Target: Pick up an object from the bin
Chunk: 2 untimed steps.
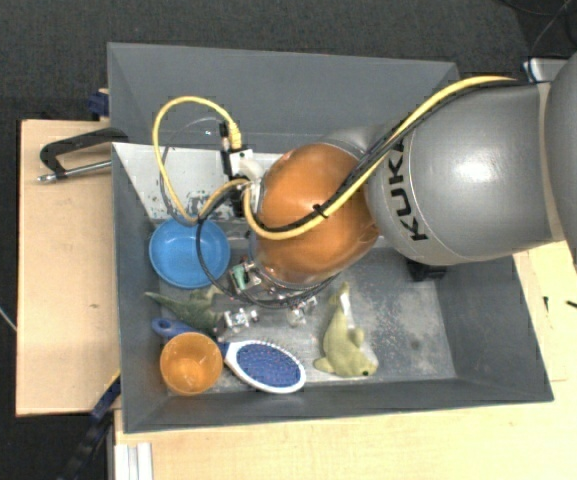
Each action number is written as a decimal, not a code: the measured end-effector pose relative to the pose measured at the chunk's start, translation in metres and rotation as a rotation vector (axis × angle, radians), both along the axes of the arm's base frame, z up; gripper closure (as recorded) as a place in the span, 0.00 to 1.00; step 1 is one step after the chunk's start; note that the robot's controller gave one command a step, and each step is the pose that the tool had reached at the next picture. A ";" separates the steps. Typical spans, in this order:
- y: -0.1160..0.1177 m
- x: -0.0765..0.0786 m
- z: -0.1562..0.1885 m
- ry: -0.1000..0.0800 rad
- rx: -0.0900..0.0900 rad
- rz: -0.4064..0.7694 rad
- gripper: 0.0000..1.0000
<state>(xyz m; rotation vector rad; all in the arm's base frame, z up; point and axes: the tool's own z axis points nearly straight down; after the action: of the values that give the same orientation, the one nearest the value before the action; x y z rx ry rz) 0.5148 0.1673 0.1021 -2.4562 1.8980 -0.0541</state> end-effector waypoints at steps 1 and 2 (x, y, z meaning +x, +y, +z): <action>0.031 0.002 0.000 0.001 -0.028 0.303 0.00; -0.001 -0.018 0.030 0.037 -0.025 0.750 0.00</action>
Offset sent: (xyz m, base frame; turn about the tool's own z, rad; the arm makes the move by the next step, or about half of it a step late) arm -0.0174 0.0412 -0.0110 -0.3202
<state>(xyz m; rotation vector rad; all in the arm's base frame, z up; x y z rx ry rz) 0.4967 0.1661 0.1324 -3.0117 0.8750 -0.0079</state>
